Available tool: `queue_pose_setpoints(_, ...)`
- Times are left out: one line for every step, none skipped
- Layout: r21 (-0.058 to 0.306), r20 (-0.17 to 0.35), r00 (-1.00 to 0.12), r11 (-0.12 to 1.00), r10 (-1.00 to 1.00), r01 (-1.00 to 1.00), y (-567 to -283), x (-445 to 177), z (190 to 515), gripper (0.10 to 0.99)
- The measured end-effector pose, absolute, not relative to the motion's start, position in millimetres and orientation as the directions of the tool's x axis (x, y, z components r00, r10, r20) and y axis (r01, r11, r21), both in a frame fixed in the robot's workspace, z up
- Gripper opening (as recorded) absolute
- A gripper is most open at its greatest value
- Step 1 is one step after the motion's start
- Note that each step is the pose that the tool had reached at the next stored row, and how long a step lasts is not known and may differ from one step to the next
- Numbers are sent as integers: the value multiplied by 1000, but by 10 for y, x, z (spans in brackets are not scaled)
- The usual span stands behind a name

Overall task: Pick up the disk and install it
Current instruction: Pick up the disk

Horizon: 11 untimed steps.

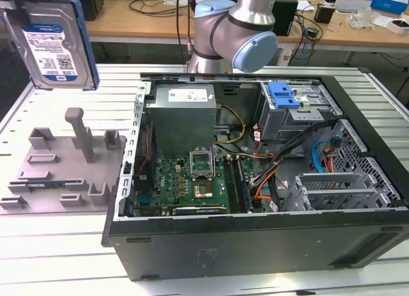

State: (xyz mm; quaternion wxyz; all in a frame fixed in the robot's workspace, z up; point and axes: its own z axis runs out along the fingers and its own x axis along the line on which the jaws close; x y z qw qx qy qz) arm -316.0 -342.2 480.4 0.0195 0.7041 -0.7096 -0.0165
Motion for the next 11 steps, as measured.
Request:
queue_pose_setpoints(53,4,-8,8,-1000,-999,-3431,-3105,4804,365)
queue_pose_setpoints(55,4,-7,8,-1000,-998,-3439,-3052,4804,365)
queue_pose_setpoints(57,4,-8,8,-1000,-998,-3445,-3008,4804,365)
queue_pose_setpoints(59,4,-8,8,-1000,-998,-3451,-2953,4804,365)
queue_pose_setpoints(60,4,-8,8,-1000,-998,-3458,-2907,4804,365)
queue_pose_setpoints(63,4,-7,8,-1000,-998,-3471,-2822,4803,365)
queue_pose_setpoints(66,4,-8,8,-1000,-998,-3484,-2748,4804,365)
queue_pose_setpoints(66,5,-7,8,-1000,-998,-3498,-2691,4804,365)
queue_pose_setpoints(66,4,-7,8,-1000,-998,-3514,-2635,4804,365)
queue_pose_setpoints(67,4,-7,8,-1000,-998,-3540,-2543,4804,365)
queue_pose_setpoints(67,4,-7,8,-1000,-998,-3555,-2493,4804,365)
